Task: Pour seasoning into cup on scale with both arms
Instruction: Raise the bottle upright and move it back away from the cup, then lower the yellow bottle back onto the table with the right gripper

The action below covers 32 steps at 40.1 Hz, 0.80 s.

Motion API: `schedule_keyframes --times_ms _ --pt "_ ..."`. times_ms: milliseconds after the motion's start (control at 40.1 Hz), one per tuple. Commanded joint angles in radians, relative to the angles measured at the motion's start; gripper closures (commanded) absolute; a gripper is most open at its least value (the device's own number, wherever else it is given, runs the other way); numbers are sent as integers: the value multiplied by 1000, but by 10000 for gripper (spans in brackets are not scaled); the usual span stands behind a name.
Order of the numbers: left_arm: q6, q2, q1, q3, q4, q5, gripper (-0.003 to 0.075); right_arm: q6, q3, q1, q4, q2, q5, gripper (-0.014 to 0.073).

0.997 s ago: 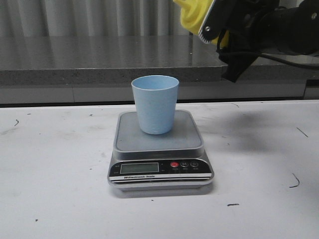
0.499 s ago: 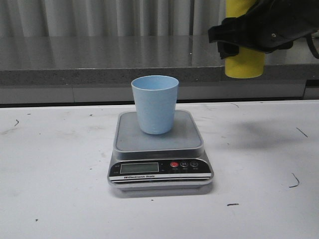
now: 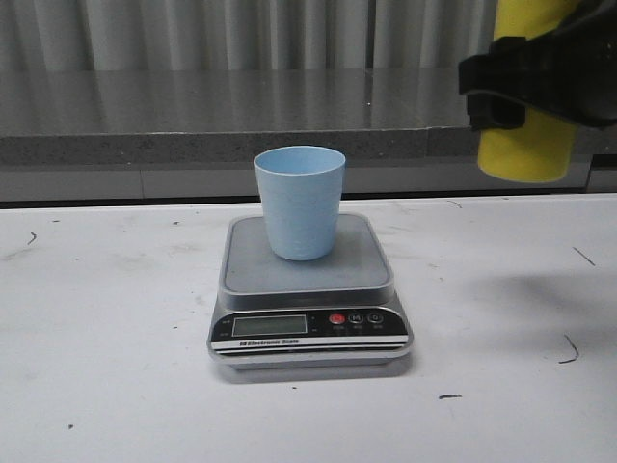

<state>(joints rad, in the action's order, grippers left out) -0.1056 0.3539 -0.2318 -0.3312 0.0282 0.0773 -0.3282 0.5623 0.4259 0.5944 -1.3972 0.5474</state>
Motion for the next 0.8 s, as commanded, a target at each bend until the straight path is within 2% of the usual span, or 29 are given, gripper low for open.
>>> schedule_keyframes --times_ms 0,175,449,698,773 --pt "-8 7 4 -28 -8 -88 740 48 -38 13 -41 50 168 403" --pt "-8 7 4 -28 -8 -88 740 65 -98 17 -41 15 273 403" --pt "-8 7 4 -28 -8 -88 740 82 -100 17 -41 -146 397 403" --pt "-8 7 4 -28 -8 -88 740 253 -95 17 -109 -265 478 403" --pt "-8 7 4 -28 -8 -88 740 256 -95 17 -141 -287 510 403"
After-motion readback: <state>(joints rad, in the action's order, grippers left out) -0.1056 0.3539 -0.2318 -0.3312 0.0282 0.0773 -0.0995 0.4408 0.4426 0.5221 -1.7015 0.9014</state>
